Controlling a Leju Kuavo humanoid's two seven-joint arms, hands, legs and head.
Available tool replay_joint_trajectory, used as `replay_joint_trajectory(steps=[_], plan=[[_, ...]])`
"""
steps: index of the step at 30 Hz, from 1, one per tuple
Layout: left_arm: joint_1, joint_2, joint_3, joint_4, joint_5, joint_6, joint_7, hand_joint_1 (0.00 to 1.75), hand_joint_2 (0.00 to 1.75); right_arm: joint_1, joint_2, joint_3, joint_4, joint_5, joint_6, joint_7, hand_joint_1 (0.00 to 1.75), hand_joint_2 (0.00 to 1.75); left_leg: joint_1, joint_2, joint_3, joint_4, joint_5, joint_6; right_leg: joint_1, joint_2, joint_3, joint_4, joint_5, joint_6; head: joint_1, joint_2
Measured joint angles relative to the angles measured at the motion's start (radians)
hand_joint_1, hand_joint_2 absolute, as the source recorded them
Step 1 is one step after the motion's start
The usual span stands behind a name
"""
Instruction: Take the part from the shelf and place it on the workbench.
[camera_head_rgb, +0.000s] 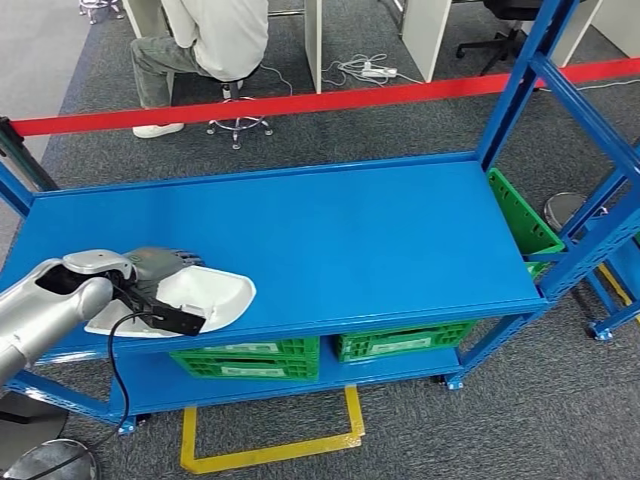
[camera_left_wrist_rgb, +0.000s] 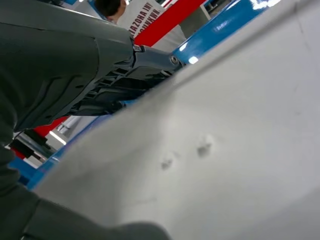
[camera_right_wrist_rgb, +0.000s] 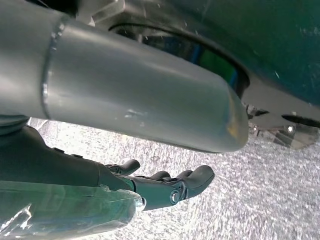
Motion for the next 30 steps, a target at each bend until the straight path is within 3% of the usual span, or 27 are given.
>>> replay_joint_trajectory(steps=[2, 5, 6, 7, 8, 10, 12, 15, 17, 20, 21, 22, 23, 26, 28, 30], plan=[[-0.006, 0.0, -0.003, 0.001, 0.003, 0.0, -0.003, 1.75, 1.75, 0.001, 0.0, -0.004, 0.001, 0.003, -0.001, 0.001, 0.0, 0.0, 0.005, 0.001, 0.003, -0.004, 0.003, 0.011, -0.001, -0.001, -0.023, 0.045, -0.03, 0.01, 0.005, 0.0], [-0.011, 0.0, -0.008, 0.003, 0.007, -0.002, -0.005, 1.75, 1.75, 0.003, 0.001, -0.01, 0.002, 0.009, -0.001, 0.003, 0.0, 0.0, 0.005, 0.001, 0.003, -0.005, 0.003, 0.019, -0.007, -0.002, -0.114, 0.233, -0.114, 0.021, 0.01, 0.0], [-0.011, 0.0, -0.01, 0.003, 0.007, -0.001, -0.005, 1.75, 1.75, 0.005, 0.001, -0.011, 0.002, 0.011, -0.001, 0.005, 0.0, 0.0, 0.005, 0.001, 0.004, -0.005, 0.003, 0.019, -0.008, -0.002, -0.134, 0.275, -0.123, 0.022, 0.009, 0.0], [-0.011, 0.001, -0.011, 0.004, 0.007, 0.001, -0.005, 1.75, 1.75, 0.006, 0.002, -0.012, 0.002, 0.013, -0.001, 0.007, 0.0, 0.0, 0.005, 0.001, 0.004, -0.005, 0.003, 0.019, -0.008, -0.003, -0.139, 0.284, -0.116, 0.023, 0.01, 0.0], [-0.011, 0.001, -0.012, 0.005, 0.007, 0.003, -0.005, 1.75, 1.75, 0.007, 0.002, -0.012, 0.002, 0.016, -0.002, 0.009, 0.0, 0.0, 0.005, 0.001, 0.005, -0.005, 0.003, 0.019, -0.008, -0.003, -0.121, 0.247, -0.09, 0.022, 0.01, 0.0], [-0.012, 0.002, -0.014, 0.006, 0.007, 0.009, -0.006, 1.75, 1.75, 0.007, 0.002, -0.014, 0.003, 0.023, -0.003, 0.012, 0.0, 0.0, 0.005, 0.0, 0.007, -0.004, 0.003, 0.016, -0.009, -0.003, -0.049, 0.108, -0.028, 0.018, 0.01, 0.0], [-0.013, 0.004, -0.015, 0.007, 0.006, 0.017, -0.006, 1.75, 1.75, 0.006, 0.002, -0.017, 0.003, 0.031, -0.004, 0.016, 0.0, 0.0, 0.001, -0.001, 0.005, -0.003, 0.004, 0.006, -0.007, -0.001, 0.003, 0.011, -0.003, 0.011, 0.008, 0.0], [-0.013, 0.008, -0.016, 0.01, 0.006, 0.026, -0.006, 1.75, 1.75, 0.006, 0.003, -0.02, 0.003, 0.041, -0.003, 0.026, 0.0, 0.0, 0.002, -0.001, 0.003, -0.004, 0.006, -0.012, -0.005, -0.001, 0.011, -0.003, -0.001, -0.005, 0.008, 0.0], [-0.014, 0.01, -0.016, 0.011, 0.006, 0.03, -0.007, 1.75, 1.75, 0.007, 0.004, -0.021, 0.003, 0.045, -0.003, 0.028, 0.0, 0.0, 0.003, -0.001, -0.01, 0.029, -0.021, -0.022, -0.008, -0.002, 0.012, -0.008, 0.005, -0.018, 0.005, 0.0], [-0.013, 0.012, -0.017, 0.013, 0.006, 0.032, -0.008, 1.75, 1.75, 0.007, 0.004, -0.023, 0.004, 0.047, -0.003, 0.029, 0.0, 0.0, 0.005, 0.0, -0.088, 0.21, -0.117, -0.029, -0.007, -0.003, 0.012, -0.01, 0.006, -0.026, 0.0, 0.0], [-0.012, 0.012, -0.017, 0.014, 0.006, 0.032, -0.008, 1.75, 1.75, 0.007, 0.004, -0.023, 0.004, 0.048, -0.002, 0.029, 0.0, 0.0, 0.005, 0.0, -0.109, 0.261, -0.134, -0.03, -0.006, -0.003, 0.012, -0.01, 0.006, -0.026, 0.0, 0.0], [-0.011, 0.013, -0.017, 0.015, 0.006, 0.033, -0.008, 1.75, 1.75, 0.008, 0.004, -0.023, 0.004, 0.049, -0.002, 0.03, 0.0, 0.0, 0.004, 0.0, -0.116, 0.279, -0.131, -0.029, -0.005, -0.003, 0.013, -0.009, 0.006, -0.027, 0.0, 0.0], [-0.012, 0.013, -0.017, 0.015, 0.007, 0.033, -0.008, 1.75, 1.75, 0.008, 0.004, -0.024, 0.004, 0.051, -0.002, 0.031, 0.0, 0.0, 0.004, 0.0, -0.104, 0.257, -0.11, -0.027, -0.004, -0.003, 0.013, -0.009, 0.006, -0.026, 0.0, 0.0], [-0.016, 0.013, -0.017, 0.015, 0.008, 0.032, -0.008, 1.75, 1.75, 0.007, 0.006, -0.026, 0.004, 0.056, -0.001, 0.032, 0.0, 0.0, 0.001, 0.0, -0.008, 0.065, -0.021, -0.014, -0.001, -0.002, 0.014, -0.007, 0.005, -0.023, 0.0, 0.0], [-0.02, 0.012, -0.017, 0.015, 0.009, 0.032, -0.009, 1.75, 1.75, 0.006, 0.006, -0.027, 0.005, 0.062, -0.001, 0.035, 0.0, 0.0, -0.003, 0.001, 0.022, 0.0, -0.011, -0.007, 0.002, -0.002, 0.01, -0.005, 0.006, -0.016, 0.001, 0.0], [-0.022, 0.012, -0.017, 0.015, 0.01, 0.032, -0.009, 1.75, 1.75, 0.005, 0.006, -0.028, 0.007, 0.067, 0.001, 0.037, 0.0, 0.0, -0.003, 0.001, 0.023, -0.007, -0.01, 0.0, 0.002, -0.002, 0.007, -0.007, 0.007, -0.006, 0.001, 0.0]])
